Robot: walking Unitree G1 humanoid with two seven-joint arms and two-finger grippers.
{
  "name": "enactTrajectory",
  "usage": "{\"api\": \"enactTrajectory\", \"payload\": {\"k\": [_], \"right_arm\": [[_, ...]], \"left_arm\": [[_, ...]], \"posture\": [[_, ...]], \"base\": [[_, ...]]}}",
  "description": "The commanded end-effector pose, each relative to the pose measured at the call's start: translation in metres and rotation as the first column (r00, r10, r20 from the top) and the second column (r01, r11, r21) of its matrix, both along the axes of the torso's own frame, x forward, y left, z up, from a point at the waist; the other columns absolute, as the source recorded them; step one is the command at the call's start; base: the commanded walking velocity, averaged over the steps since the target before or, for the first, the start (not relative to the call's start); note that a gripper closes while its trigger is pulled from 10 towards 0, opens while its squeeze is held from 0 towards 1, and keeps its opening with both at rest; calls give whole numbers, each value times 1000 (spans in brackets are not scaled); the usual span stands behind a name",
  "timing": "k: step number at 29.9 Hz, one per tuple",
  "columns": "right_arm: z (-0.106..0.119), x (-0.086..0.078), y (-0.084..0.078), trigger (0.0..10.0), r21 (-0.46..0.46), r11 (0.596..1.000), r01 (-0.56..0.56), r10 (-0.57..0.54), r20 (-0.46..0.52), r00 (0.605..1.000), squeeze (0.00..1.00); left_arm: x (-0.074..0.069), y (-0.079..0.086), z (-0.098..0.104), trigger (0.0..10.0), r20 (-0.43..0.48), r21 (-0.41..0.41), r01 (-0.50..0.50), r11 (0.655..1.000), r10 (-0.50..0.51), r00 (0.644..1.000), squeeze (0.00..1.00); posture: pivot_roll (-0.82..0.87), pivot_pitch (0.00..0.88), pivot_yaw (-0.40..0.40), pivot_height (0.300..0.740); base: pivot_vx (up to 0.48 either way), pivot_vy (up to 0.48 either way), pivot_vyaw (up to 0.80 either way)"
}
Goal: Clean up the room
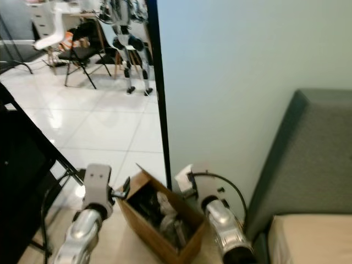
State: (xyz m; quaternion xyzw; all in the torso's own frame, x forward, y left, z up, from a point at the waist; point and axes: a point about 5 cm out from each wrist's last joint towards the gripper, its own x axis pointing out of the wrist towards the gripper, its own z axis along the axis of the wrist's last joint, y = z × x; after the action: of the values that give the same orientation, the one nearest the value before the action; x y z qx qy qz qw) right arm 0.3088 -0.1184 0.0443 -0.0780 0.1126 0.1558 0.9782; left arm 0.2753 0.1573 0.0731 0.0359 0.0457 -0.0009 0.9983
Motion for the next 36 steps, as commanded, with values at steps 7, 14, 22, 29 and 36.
{"api": "enactTrajectory", "payload": {"k": [7,14,22,29,36], "right_arm": [[-9,-2,9,10000,-59,994,-90,84,-86,993,0],[-26,-3,11,10000,-202,932,-300,229,-312,922,0],[-28,0,15,10000,-290,831,-475,331,-430,840,0],[-24,5,15,10000,-304,814,-495,334,-453,827,0],[-19,10,19,10000,-314,789,-527,358,-463,811,0]], "left_arm": [[-3,5,-4,10000,-23,26,-7,1000,8,1000,0],[-5,1,-9,10000,-73,72,115,991,-110,991,0],[-10,2,-12,10000,-102,76,161,984,-153,983,0],[-14,1,-15,10000,-134,108,203,973,-188,973,0],[-13,-1,-16,10000,-145,47,180,982,-172,974,0]], "posture": [[-20,29,-24,740],[-19,45,-21,740],[-2,83,-28,740],[9,109,-29,740],[3,126,-32,740]], "base": [[151,0,0],[0,0,0],[0,0,0],[0,-137,0],[0,-274,0]]}}
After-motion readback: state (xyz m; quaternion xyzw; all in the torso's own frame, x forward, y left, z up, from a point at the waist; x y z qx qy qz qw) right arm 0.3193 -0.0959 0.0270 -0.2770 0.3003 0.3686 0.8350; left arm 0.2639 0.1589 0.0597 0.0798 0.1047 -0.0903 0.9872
